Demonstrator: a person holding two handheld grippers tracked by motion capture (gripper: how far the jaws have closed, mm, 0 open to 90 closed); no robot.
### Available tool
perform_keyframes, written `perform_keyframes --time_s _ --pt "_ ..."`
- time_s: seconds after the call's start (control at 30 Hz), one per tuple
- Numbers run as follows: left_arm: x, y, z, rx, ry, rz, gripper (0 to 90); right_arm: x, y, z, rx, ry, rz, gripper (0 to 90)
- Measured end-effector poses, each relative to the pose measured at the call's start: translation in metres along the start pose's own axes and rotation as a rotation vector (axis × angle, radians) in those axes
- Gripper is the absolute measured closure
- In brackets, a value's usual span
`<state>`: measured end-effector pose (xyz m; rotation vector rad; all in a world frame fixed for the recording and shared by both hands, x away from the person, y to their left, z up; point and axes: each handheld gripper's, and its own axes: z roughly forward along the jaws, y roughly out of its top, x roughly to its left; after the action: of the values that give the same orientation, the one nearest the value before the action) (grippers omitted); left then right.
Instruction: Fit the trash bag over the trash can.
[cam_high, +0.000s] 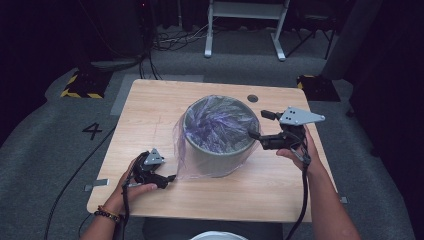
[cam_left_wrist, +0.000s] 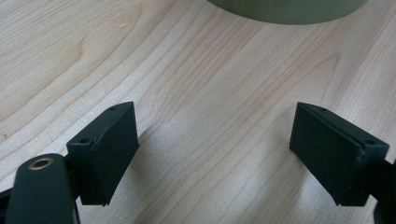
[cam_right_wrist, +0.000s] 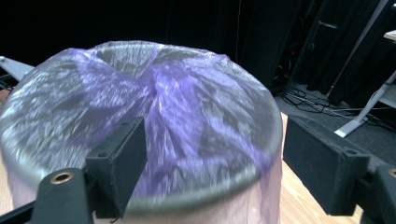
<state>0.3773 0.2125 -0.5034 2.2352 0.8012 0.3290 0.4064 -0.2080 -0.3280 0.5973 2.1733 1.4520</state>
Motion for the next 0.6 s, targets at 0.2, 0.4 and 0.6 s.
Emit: perform_keyframes --time_s 0.2,0.4,0.6 --pt "0.000 0.000 0.000 0.000 -0.001 0.000 15.2 0.003 0.013 0.013 0.007 0.023 -0.006 24.8" --pt "0.000 0.000 0.000 0.000 -0.001 0.000 15.2 0.003 0.021 0.025 0.009 0.021 0.014 22.5" --pt "0.000 0.000 0.000 0.000 -0.001 0.000 15.2 0.005 0.027 0.037 0.034 0.033 0.020 24.5"
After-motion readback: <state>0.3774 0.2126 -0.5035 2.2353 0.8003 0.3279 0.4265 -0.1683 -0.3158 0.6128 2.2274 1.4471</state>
